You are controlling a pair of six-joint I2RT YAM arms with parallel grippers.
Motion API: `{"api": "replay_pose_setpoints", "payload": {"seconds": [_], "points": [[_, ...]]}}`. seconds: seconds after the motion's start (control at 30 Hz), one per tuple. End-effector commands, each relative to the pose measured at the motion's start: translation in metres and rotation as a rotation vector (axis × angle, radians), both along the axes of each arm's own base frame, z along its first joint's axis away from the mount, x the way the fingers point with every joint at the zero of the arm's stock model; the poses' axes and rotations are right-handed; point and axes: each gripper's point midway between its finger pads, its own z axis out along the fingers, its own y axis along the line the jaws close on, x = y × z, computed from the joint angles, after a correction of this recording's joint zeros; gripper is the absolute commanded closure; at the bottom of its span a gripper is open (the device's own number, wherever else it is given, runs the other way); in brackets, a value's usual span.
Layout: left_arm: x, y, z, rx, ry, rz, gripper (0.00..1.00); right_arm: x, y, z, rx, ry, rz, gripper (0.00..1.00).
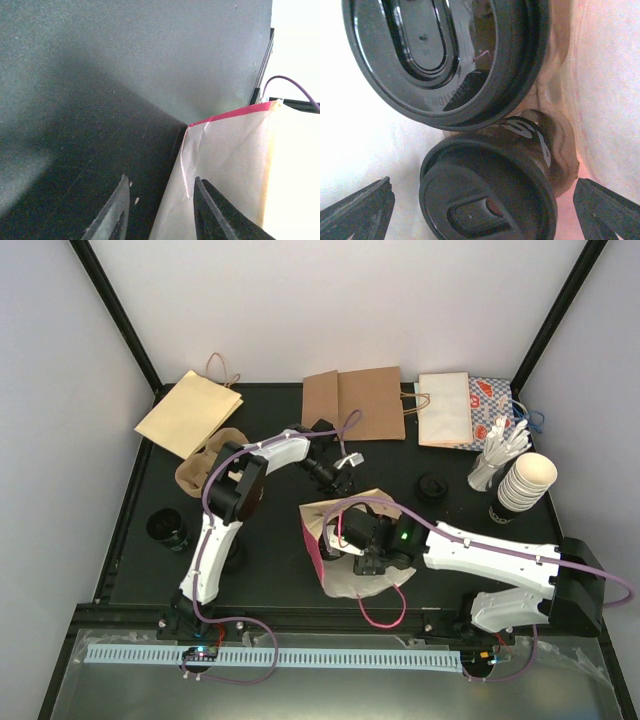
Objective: Pack the takeout coffee
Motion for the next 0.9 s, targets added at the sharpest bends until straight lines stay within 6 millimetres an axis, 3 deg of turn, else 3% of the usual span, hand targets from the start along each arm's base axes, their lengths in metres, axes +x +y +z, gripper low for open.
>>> {"api": "replay_pose_setpoints", "payload": {"seconds": [0.0,0.3,0.57,0.73,0.87], "points": [[-0.004,-0.008,0.036,-0.048,-0.023,-0.006,0.57,-0.011,-0.006,0.013,-0.009,0.074,-0.007,0.00],[0.012,0.008,0.048,0.009,-0.103,0.042,0.37,-0.023,-0.002,0.024,0.001,0.158,-0.001,0.00],[0.036,0.031,0.082,0.061,-0.227,0.133,0.27,-0.026,0.008,0.026,0.049,0.226,-0.022,0.00],[0.047,0.053,0.112,0.113,-0.339,0.223,0.14,-0.021,0.013,0.027,0.091,0.247,-0.033,0.00],[0.062,0.087,0.137,0.169,-0.462,0.370,0.10,-0.015,0.018,0.031,0.126,0.257,-0.039,0.00]]}}
